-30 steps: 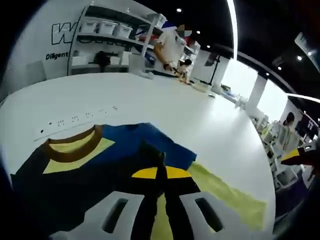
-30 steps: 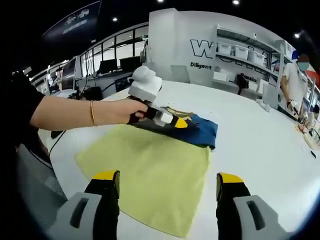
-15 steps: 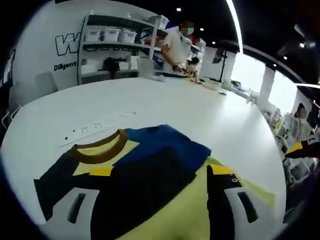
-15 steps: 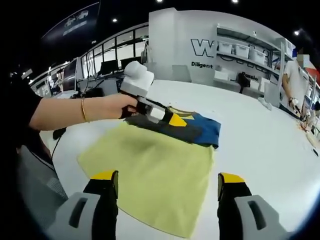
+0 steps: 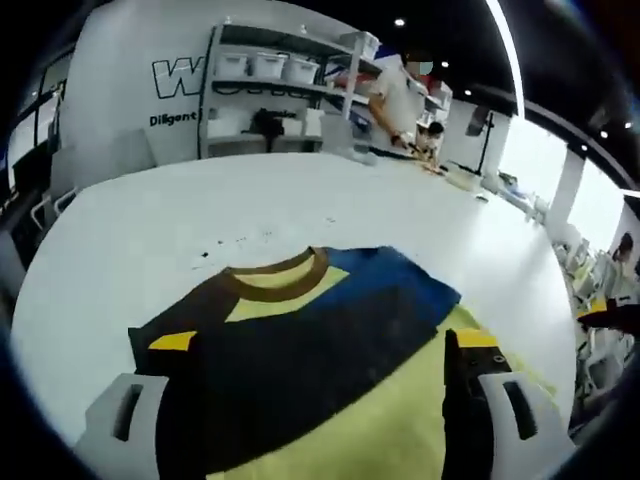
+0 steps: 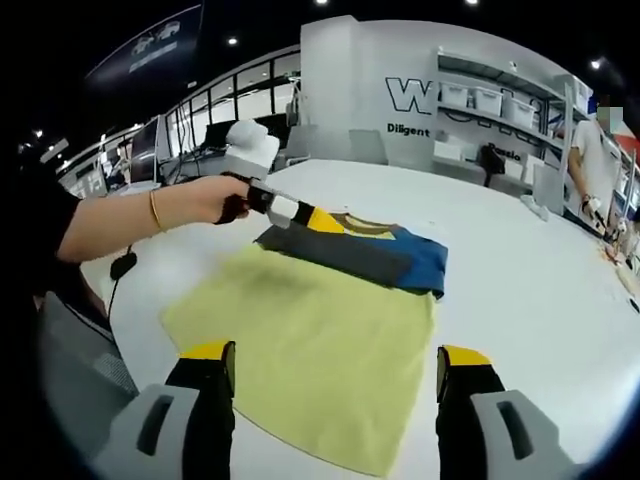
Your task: Fold the garment on the visible template until the final outline fits inside the template.
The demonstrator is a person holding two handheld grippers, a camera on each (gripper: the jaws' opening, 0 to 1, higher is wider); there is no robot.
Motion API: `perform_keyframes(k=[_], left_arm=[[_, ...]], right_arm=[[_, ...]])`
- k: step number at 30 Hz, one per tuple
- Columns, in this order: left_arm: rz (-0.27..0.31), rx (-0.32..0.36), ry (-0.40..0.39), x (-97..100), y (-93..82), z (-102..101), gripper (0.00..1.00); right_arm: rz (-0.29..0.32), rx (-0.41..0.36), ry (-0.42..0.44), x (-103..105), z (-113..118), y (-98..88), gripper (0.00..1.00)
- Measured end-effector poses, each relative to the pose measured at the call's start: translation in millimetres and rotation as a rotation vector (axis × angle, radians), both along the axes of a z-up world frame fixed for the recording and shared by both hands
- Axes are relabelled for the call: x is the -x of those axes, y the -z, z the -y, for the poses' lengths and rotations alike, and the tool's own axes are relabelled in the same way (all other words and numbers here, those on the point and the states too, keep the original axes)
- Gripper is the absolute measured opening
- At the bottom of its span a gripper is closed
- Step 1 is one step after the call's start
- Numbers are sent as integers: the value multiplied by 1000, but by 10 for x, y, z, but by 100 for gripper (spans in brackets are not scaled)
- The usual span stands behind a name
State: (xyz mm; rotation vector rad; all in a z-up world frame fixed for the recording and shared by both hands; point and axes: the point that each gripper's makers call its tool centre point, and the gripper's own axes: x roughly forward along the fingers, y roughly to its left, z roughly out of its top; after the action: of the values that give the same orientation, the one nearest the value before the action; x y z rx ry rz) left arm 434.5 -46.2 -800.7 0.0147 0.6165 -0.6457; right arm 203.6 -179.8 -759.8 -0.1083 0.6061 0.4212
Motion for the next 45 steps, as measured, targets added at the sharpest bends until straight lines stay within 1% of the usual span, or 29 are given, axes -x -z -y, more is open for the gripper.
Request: perform_keyframes(k=[2, 3, 4, 5, 7, 8, 9, 11, 12, 13, 16, 18, 19, 20, 22, 25, 26, 27, 29, 33, 34, 37, 39, 41, 42, 44, 45], left_arm=[[-8, -5, -11, 4, 22, -65, 91], [-15, -12, -32, 6, 52, -139, 88], [-40, -29, -60, 26, 96, -237, 86], [-41, -45, -55, 41, 128, -300, 85], [-51, -79, -69, 51, 174, -400, 85], [-50, -84, -83, 75, 186, -450, 84], [-55, -83, -98, 83, 197, -507, 81], [-61, -87, -104, 105, 210, -555, 74], [-65, -90, -113, 127, 212, -601, 72], [-47, -93, -131, 132, 215, -685, 71], [-65, -92, -171, 155, 248, -842, 67], [-73, -83, -194, 178, 268, -915, 63], [-87, -80, -204, 201, 298, -960, 61], [-104, -74, -212, 227, 318, -979, 60], [-113, -68, -227, 259, 347, -1033, 56], [-114, -77, -236, 290, 378, -1078, 47], [-125, -66, -241, 311, 398, -1087, 44], [-137, -60, -247, 336, 420, -1099, 42], [-138, -56, -253, 350, 441, -1117, 38], [-163, -44, -272, 387, 531, -1174, 30], [-166, -41, -275, 385, 547, -1184, 30], [-155, -32, -275, 379, 529, -1187, 24], [-164, -28, -272, 380, 554, -1187, 16], [-161, -36, -267, 389, 585, -1185, 11], [-146, -45, -263, 390, 579, -1194, 11], [-145, -45, -266, 387, 582, -1196, 9], [-141, -51, -265, 403, 555, -1181, 9]], right_arm=[[-1, 2, -1, 5, -3, 1, 81], [-1, 4, -1, 9, -2, 2, 81], [-3, 4, -2, 11, 3, 5, 81], [-5, 4, -1, 17, 5, 8, 81], [-7, 6, -3, 25, 2, 15, 81], [-10, 7, -4, 30, 0, 22, 81], [-13, 8, -5, 34, -6, 29, 81], [-14, 9, -9, 40, -16, 37, 81], [-17, 8, -9, 43, -18, 42, 81], [-17, 7, -7, 44, -19, 46, 81], [-21, 9, -8, 56, -27, 60, 80], [-25, 9, -8, 63, -32, 68, 80], [-25, 8, -8, 65, -38, 68, 80], [-23, 7, -7, 64, -42, 66, 80], [-23, 6, -8, 65, -54, 64, 80], [-22, 6, -9, 60, -67, 59, 80], [-20, 6, -9, 58, -71, 54, 80], [-19, 4, -8, 54, -72, 51, 79], [-19, 2, -7, 54, -74, 49, 79], [-20, 2, -3, 60, -73, 54, 79], [-23, 0, -3, 64, -76, 62, 79], [-28, 4, -4, 71, -76, 78, 79], [-30, 3, -4, 72, -76, 84, 79], [-31, 5, -5, 71, -79, 88, 79], [-31, 5, -6, 68, -82, 88, 79], [-31, 5, -6, 64, -78, 89, 79], [-30, 6, -7, 58, -77, 86, 79]])
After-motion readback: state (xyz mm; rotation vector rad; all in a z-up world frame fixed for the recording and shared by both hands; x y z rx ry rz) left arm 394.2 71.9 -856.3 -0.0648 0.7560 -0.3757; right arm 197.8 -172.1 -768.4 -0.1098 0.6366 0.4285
